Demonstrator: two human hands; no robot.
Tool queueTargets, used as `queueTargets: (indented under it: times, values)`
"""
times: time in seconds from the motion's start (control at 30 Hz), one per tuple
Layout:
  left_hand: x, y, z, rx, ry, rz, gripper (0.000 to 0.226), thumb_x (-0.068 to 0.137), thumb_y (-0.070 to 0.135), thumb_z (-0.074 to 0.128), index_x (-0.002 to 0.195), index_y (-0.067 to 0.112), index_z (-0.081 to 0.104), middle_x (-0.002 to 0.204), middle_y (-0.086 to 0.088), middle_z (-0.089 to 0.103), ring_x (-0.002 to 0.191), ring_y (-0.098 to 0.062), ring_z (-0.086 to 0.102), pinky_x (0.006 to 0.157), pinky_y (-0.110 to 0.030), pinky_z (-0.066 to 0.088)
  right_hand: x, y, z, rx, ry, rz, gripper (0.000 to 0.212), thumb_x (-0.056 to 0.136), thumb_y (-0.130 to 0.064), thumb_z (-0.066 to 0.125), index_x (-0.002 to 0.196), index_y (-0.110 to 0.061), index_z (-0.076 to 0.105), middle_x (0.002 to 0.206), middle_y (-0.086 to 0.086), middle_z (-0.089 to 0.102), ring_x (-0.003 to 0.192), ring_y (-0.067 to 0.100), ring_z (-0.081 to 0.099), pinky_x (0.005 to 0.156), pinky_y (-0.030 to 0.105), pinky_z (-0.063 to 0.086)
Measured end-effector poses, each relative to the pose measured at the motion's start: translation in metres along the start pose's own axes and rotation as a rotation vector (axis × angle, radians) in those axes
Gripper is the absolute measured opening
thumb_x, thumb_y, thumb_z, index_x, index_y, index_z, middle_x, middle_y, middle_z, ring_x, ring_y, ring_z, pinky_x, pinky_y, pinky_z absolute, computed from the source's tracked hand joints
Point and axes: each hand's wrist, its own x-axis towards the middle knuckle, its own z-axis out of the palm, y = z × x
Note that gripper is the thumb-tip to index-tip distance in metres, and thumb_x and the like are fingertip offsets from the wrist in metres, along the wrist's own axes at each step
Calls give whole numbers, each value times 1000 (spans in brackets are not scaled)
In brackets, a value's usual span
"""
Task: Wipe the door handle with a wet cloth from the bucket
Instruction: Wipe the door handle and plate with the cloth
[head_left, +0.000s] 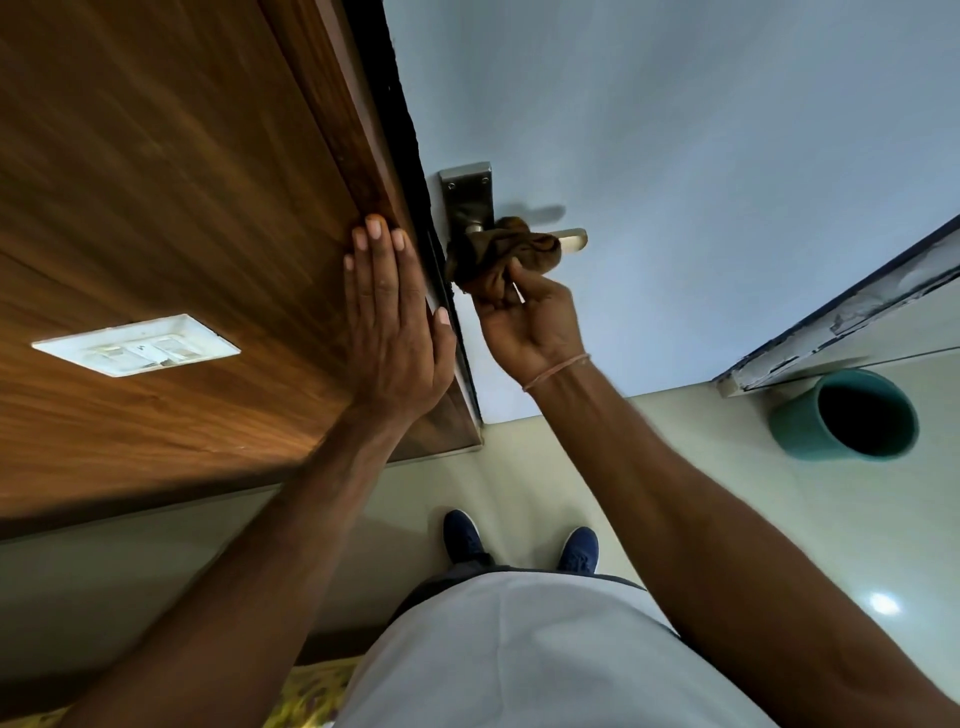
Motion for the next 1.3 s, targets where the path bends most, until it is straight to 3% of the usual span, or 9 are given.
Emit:
queueTargets:
  times: [0.13, 0.27, 0.43, 0.6, 0.77, 0.93, 1.07, 1.17, 1.3]
  values:
    - [-1, 1, 0, -6, 0, -4, 78, 102, 21, 56, 165, -10, 21, 172, -35, 24, 163, -48, 19, 137, -53, 13, 4, -35, -11, 31, 28, -62, 24, 98, 11, 50, 114, -1, 63, 110, 17, 65, 98, 26, 66, 126, 35, 38]
    - [0, 1, 0, 3, -10, -10, 79, 102, 20, 58, 164, -10, 21, 171, -36, 24, 163, -48, 19, 137, -53, 12, 5, -32, -9, 26, 28, -71, 27, 99, 10, 42, 109, -2, 64, 109, 19, 65, 97, 30, 66, 121, 36, 46]
    - [-1, -1, -2, 8, -23, 2, 79, 103, 20, 60, 165, -10, 21, 172, -36, 23, 163, -47, 18, 137, -55, 15, -3, 2, 6, -46, -59, 18, 33, 99, 11, 38, 99, -3, 68, 103, 18, 72, 95, 32, 72, 73, 36, 68]
    - [-1, -4, -2, 9, -15, 6, 80, 102, 20, 60, 166, -8, 20, 172, -34, 24, 163, -45, 18, 137, -55, 17, 12, -24, -15, 28, -82, -54, 29, 99, 9, 49, 121, -5, 62, 118, 17, 66, 106, 29, 68, 105, 36, 56]
    - [-1, -1, -2, -2, -23, 2, 80, 102, 19, 60, 165, -9, 19, 172, -35, 22, 163, -47, 18, 137, -54, 14, 14, 1, -10, -23, -181, 13, 21, 104, 2, 52, 120, -5, 64, 114, 16, 72, 90, 26, 79, 81, 35, 68]
    - [-1, -2, -3, 14, -27, 14, 82, 102, 19, 60, 166, -8, 17, 174, -32, 20, 165, -45, 15, 137, -53, 13, 34, -18, -27, -70, -217, 4, 71, 63, 4, 97, 122, -13, 62, 114, 10, 55, 93, 24, 52, 85, 25, 59]
    - [-1, -3, -5, 13, -28, 23, 83, 102, 19, 60, 167, -6, 15, 174, -32, 20, 165, -43, 13, 137, -52, 12, 35, -48, -38, -105, -252, -64, 75, 61, 4, 98, 125, -10, 62, 118, 14, 62, 103, 28, 59, 105, 29, 50]
    - [-1, -3, -5, 5, -21, 24, 84, 102, 18, 60, 168, -6, 13, 174, -32, 20, 165, -43, 13, 138, -52, 11, 34, -68, -45, -222, -317, -136, 72, 79, 0, 86, 141, -5, 52, 126, 18, 61, 120, 38, 56, 133, 49, 23]
    - [-1, 0, -2, 11, -16, 4, 86, 101, 20, 61, 168, -6, 12, 174, -33, 21, 164, -45, 15, 137, -53, 13, 29, -86, -43, -576, -287, -238, 64, 90, 1, 70, 148, 8, 45, 127, 24, 55, 124, 45, 50, 112, 61, 42]
